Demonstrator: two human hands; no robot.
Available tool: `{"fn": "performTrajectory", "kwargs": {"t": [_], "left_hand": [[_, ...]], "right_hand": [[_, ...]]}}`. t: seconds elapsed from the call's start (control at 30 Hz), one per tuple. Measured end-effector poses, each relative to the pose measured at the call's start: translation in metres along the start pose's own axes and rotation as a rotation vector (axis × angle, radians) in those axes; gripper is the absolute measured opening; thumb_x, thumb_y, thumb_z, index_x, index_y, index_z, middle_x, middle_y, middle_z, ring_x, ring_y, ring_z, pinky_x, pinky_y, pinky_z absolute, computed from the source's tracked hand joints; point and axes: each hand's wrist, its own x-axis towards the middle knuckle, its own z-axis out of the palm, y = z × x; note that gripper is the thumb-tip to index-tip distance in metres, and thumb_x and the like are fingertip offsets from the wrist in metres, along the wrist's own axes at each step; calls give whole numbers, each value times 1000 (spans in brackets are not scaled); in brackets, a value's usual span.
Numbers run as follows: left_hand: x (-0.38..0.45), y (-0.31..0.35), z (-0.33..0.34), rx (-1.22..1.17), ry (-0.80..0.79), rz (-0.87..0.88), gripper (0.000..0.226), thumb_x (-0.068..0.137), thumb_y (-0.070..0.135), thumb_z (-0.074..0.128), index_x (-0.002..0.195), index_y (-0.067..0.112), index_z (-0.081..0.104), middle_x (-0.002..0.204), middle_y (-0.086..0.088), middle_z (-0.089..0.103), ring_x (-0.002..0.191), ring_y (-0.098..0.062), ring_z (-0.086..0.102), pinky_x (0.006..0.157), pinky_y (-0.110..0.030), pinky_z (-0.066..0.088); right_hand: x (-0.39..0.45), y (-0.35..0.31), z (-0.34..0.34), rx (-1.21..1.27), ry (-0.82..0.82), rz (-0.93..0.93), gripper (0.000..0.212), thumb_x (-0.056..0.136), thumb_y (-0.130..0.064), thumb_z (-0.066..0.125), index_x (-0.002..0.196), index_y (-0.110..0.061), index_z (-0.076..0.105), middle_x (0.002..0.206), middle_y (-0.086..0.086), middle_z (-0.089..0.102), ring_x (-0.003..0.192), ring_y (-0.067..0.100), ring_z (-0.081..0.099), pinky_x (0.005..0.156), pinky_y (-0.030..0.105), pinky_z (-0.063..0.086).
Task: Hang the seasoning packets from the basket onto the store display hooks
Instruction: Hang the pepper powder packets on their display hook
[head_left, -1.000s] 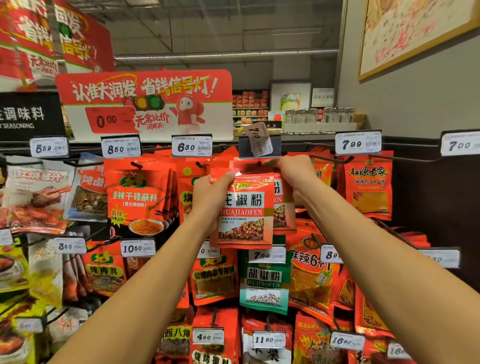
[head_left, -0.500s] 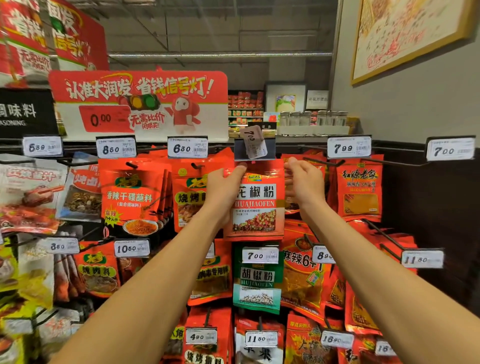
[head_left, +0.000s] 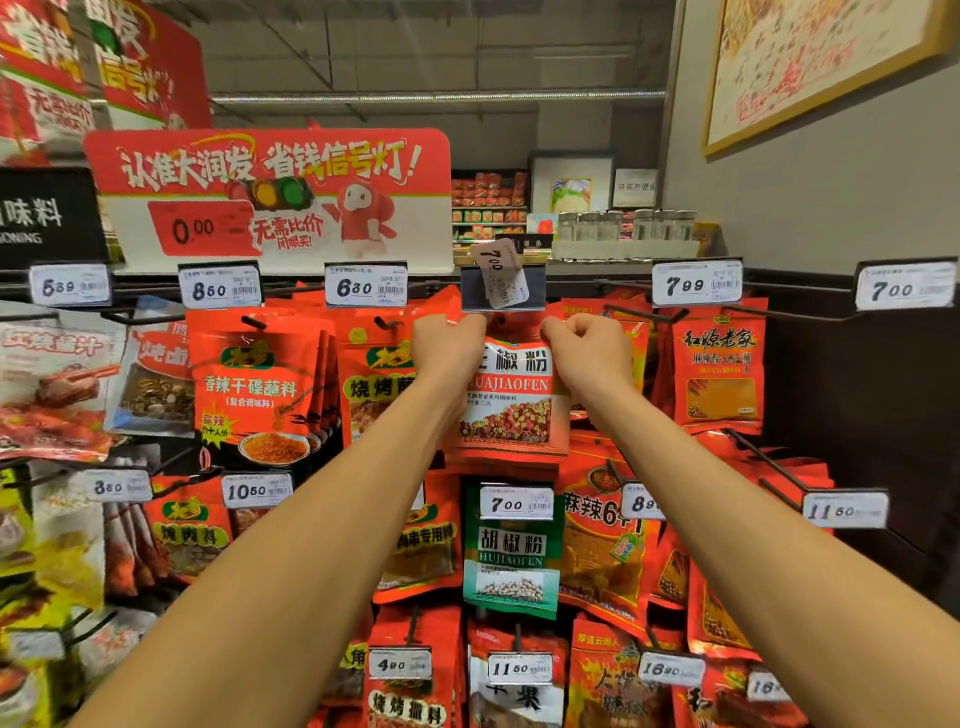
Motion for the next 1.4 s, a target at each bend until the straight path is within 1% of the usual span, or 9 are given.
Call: {"fn": "performTrajectory", "kwargs": {"t": [0.23,0.47,0.57,0.67,0.73,0.93,1.07,1.17,1.4], "left_hand": [[4,8,1,33,-2,-66,4,79,14,63,82,12,65,82,-13,76,76,-33,76,68,-57,62],[-4,13,-11,-15,-122,-270,38,86,22,74,114,6,54,75,-13,77,54,-24,73,49,-40,59],[-10,6,-15,10,-81,-253,49,85,25,77,122,9,50,85,-13,77,67,-27,76,58,-44,63],[-10,-14,-22,176,3,-71,28,84,38,77,91,12,66,90,-7,75,71,-22,70,65,-33,59],[-11,-24,-27,210,-16,-29,31,85,37,74,68,18,58,84,-9,74,68,-23,67,62,-33,55],[-14,-48,-45,392,-82,41,20,84,31,78,80,13,69,79,2,74,74,-17,70,64,-30,55],[-7,-56,-41,438,-44,44,25,83,34,78,78,12,66,81,-6,74,76,-25,69,70,-37,55],[0,-56,-32,454,-18,35,30,84,34,78,72,17,57,78,-8,71,73,-27,65,69,-36,53],[6,-60,-34,439,-43,22,44,85,39,77,65,23,41,73,1,58,76,-26,56,65,-33,43]], "right_hand": [[8,-13,4,-67,26,24,38,84,-34,58,52,-19,43,55,4,45,53,21,42,53,34,29],[4,-19,3,28,8,224,33,88,-34,63,65,-11,60,75,10,74,70,27,73,60,36,56],[1,-15,0,6,-26,269,27,87,-35,64,75,-10,64,75,3,70,65,20,69,56,31,55],[-4,-4,-2,-159,-55,195,44,91,-47,65,63,-13,61,71,4,69,66,22,64,59,33,51],[-8,4,-4,-173,-70,143,50,92,-50,64,55,-17,56,64,2,67,65,23,64,60,33,49],[-24,25,1,-209,-195,48,30,89,-58,63,92,-29,57,93,-6,66,85,17,62,76,40,51],[-21,31,15,-230,-164,36,30,95,-52,59,98,-23,65,96,1,70,93,28,66,75,38,52],[-12,34,23,-257,-172,106,41,95,-56,58,110,-19,68,107,6,71,103,33,65,89,46,54],[-11,34,26,-182,-181,142,37,95,-56,59,98,-21,67,98,3,72,94,29,67,87,46,54]]}}
